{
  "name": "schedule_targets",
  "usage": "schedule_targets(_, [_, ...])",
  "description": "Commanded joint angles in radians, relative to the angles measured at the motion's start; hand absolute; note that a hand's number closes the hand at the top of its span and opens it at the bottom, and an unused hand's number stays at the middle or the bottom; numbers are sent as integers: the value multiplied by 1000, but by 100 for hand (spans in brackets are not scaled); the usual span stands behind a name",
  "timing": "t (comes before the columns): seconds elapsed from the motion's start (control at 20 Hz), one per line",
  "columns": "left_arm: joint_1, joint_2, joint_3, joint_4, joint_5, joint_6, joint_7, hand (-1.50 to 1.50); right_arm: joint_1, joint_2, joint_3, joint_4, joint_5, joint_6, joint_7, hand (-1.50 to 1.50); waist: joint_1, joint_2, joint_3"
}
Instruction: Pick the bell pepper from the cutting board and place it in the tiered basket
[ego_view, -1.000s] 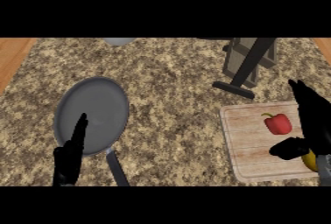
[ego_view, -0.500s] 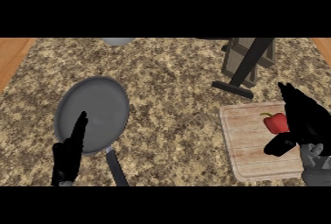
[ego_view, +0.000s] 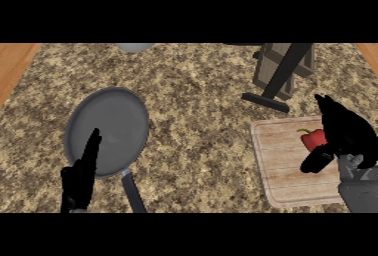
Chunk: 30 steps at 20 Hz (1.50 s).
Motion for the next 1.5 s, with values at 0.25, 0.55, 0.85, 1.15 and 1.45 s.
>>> schedule_targets(0.25, [-33,-32,4,54,-38,7,56,0,-13,59,-39,26,5,106,88,-150,-6,8,-11])
schedule_targets(0.55, [31,-13,27,2,-12,-58,25,0,44,57,-95,51,2,103,-8,-150,-5,8,-11])
schedule_targets(0.85, [-45,-68,23,73,-62,-25,35,0,0,89,-110,233,75,28,-127,150,-3,10,-11])
schedule_targets(1.15, [-39,-46,68,62,-54,-65,48,0,-44,149,-86,320,154,-50,-217,150,1,10,-11])
schedule_targets(1.45, [-18,-60,67,46,-64,-66,50,0,6,23,-86,263,182,-9,-382,150,-5,8,-11])
